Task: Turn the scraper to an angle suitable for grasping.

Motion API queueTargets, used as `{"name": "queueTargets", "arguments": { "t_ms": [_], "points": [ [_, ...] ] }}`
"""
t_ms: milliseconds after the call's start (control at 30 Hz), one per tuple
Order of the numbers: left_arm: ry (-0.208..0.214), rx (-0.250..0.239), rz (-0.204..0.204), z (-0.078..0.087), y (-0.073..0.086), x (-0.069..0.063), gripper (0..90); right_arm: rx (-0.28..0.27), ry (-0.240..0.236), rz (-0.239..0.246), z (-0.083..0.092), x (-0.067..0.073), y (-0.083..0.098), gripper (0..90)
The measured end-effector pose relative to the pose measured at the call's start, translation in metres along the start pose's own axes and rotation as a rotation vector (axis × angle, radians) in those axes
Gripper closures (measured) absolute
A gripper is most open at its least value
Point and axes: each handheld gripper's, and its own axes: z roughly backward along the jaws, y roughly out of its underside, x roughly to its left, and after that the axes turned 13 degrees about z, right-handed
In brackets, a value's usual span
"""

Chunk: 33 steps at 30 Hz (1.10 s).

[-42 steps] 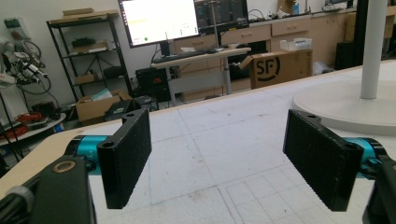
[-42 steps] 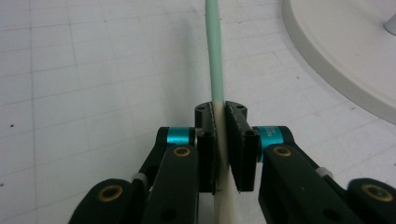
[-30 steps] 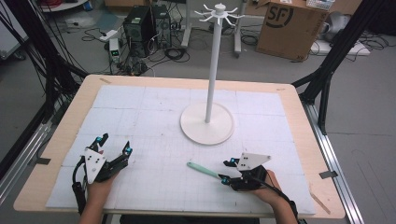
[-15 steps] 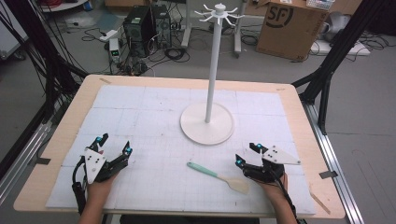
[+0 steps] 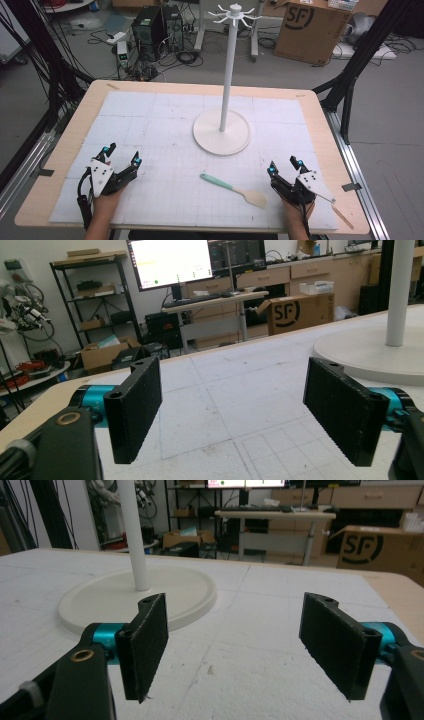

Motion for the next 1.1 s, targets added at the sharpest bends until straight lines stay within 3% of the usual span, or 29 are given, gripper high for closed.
{"name": "queueTargets", "arguments": {
  "t_ms": [100, 367, 533, 733, 867, 1100],
  "points": [
    [-0.001, 0.000, -0.001, 0.0001, 0.0001, -0.0001, 24.0, 0.015, 0.017, 0.005, -0.0015, 0.0017, -0.0005, 27.5],
    [0.000, -0.002, -0.003, 0.0004, 0.0002, -0.0007, 24.0, 0.031, -0.023, 0.045, -0.0040, 0.0037, -0.0012, 24.2],
    [-0.007, -0.001, 0.000, 0.0003, 0.0001, -0.0003, 24.2, 0.036, -0.031, 0.001, -0.0045, -0.0001, -0.0003, 20.8],
    [-0.008, 0.001, 0.010, 0.0000, -0.0001, 0.0007, 24.1, 0.035, -0.034, 0.044, -0.0044, 0.0034, -0.0010, 20.3],
    [-0.004, 0.001, 0.008, 0.0001, -0.0001, 0.0005, 24.0, 0.038, -0.031, 0.027, -0.0050, 0.0019, -0.0010, 22.4],
    [0.004, -0.001, -0.002, 0.0002, 0.0002, -0.0005, 23.6, 0.063, -0.032, 0.042, -0.0074, 0.0035, -0.0020, 23.0]
  ]
}}
